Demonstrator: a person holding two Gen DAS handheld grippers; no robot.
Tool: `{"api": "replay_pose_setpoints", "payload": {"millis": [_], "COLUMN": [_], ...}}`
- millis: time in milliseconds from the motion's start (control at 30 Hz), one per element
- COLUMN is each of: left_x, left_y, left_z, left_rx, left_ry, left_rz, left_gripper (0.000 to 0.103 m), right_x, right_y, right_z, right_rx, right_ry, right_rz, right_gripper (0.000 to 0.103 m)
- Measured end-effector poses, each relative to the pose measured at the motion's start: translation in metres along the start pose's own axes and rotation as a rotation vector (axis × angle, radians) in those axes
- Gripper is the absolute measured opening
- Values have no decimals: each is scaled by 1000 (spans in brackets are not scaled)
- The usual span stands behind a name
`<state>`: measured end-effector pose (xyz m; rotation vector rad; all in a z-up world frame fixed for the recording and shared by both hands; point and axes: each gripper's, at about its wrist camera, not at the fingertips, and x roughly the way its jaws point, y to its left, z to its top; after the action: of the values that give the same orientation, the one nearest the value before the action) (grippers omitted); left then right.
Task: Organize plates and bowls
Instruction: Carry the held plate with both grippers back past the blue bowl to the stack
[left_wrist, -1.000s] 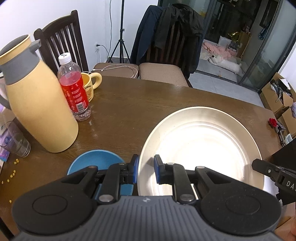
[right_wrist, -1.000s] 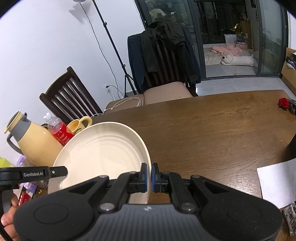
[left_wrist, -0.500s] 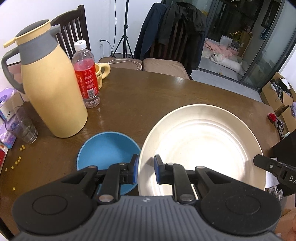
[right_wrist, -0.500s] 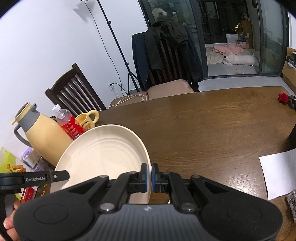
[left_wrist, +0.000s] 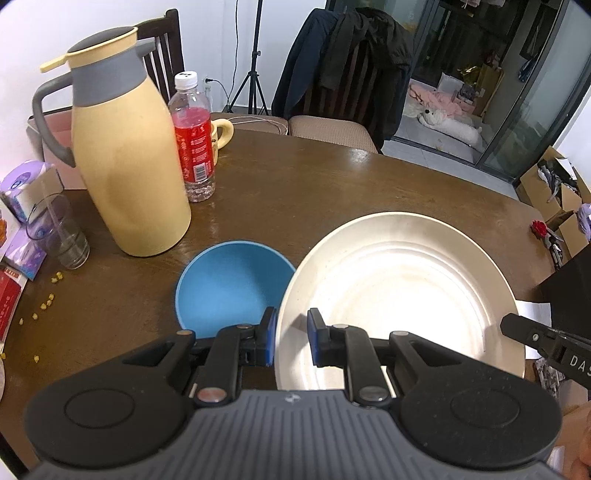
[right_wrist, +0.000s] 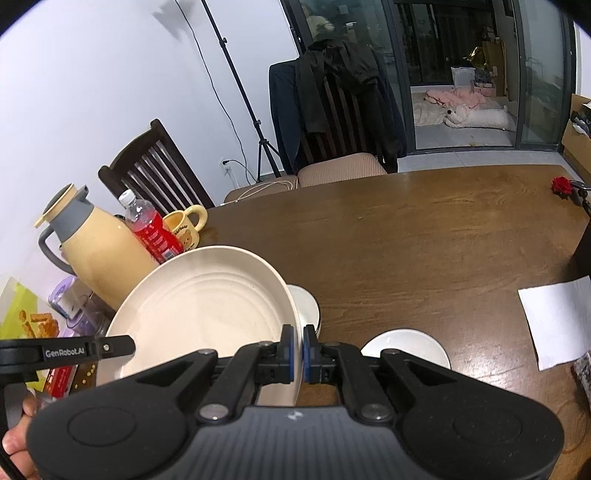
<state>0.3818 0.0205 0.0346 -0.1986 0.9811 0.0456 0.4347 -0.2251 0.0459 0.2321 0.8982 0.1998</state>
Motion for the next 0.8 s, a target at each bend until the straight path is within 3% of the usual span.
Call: {"api": "replay_pose_setpoints", "payload": {"millis": [800], "left_x": [-20], "left_y": [48], "left_z": [-40], "left_rx": [-43], "left_ry": [11], "left_rz": [2], "left_gripper": [18], "right_x": [-12], "right_y": [46], "right_z": [-45], "right_rx": [-21], "right_ry": [19], "right_rz": [4], "right_gripper": [5]}}
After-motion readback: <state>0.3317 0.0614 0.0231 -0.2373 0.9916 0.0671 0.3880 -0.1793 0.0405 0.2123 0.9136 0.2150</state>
